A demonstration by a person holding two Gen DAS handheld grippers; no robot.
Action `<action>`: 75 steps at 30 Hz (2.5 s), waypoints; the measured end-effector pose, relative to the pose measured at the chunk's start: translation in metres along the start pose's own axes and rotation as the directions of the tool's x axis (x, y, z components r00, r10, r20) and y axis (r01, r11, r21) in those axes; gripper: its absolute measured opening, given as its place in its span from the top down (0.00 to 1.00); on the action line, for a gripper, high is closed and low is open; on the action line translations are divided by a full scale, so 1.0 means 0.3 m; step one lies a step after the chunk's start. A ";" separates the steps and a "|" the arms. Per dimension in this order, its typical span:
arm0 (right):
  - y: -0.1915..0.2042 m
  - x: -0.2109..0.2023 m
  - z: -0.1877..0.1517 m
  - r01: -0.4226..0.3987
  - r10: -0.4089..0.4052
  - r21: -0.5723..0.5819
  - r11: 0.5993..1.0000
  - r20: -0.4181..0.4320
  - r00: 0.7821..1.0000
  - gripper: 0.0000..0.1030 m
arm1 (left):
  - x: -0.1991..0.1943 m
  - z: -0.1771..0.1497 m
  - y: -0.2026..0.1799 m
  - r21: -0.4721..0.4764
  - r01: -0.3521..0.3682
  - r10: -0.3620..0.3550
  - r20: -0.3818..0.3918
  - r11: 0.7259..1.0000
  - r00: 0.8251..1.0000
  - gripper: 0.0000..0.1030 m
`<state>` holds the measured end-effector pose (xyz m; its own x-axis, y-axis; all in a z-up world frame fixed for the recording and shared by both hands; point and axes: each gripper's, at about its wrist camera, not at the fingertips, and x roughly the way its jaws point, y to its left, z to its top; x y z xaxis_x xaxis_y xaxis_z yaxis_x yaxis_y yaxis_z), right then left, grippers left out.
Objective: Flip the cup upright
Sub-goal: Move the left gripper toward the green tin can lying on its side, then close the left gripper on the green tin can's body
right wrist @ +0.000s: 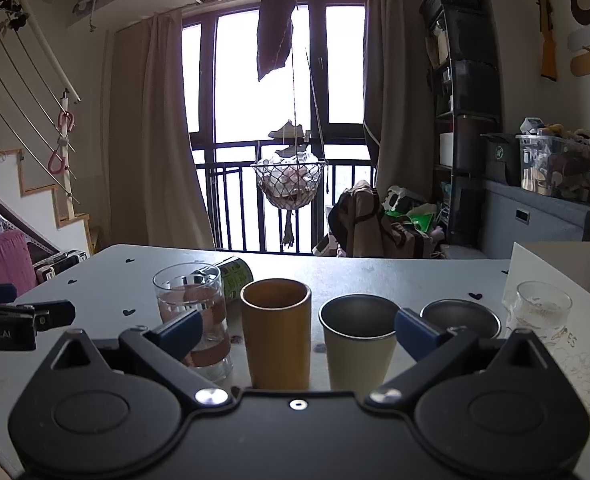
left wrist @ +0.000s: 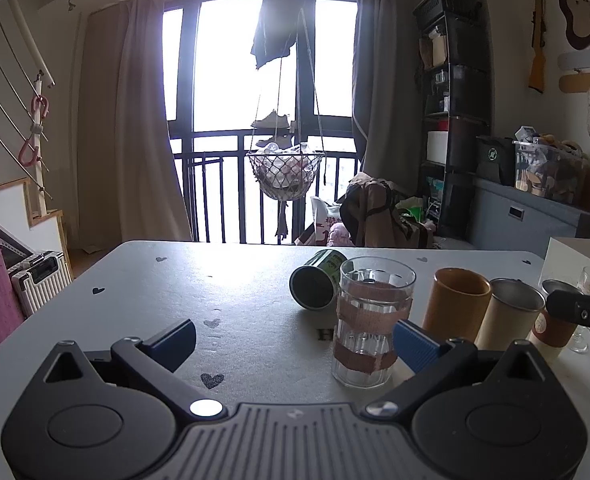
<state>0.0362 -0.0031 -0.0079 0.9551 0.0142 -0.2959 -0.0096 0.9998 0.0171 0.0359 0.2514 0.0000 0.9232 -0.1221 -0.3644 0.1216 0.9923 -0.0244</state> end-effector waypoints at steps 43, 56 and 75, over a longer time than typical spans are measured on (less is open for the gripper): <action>-0.064 0.085 -0.020 -0.047 0.046 0.046 0.998 0.023 0.999 0.00 | 0.803 0.305 0.180 -0.125 0.260 -0.286 -0.292 0.957 0.913 0.02; -0.095 0.122 -0.031 -0.008 0.009 0.052 0.999 -0.005 1.000 0.00 | 1.150 0.301 -0.020 -0.064 0.264 -0.262 -0.465 0.962 0.846 0.05; -0.084 0.097 -0.050 -0.044 0.046 0.078 0.996 -0.016 0.999 0.00 | 0.962 0.162 0.213 -0.038 0.138 -0.139 -0.499 0.990 0.855 0.23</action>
<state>0.0598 -0.0276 -0.0313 0.9487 0.0602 -0.3105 -0.0288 0.9941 0.1048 0.3278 0.2784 -0.0615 0.5907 -0.2313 -0.7730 0.2341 0.9660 -0.1101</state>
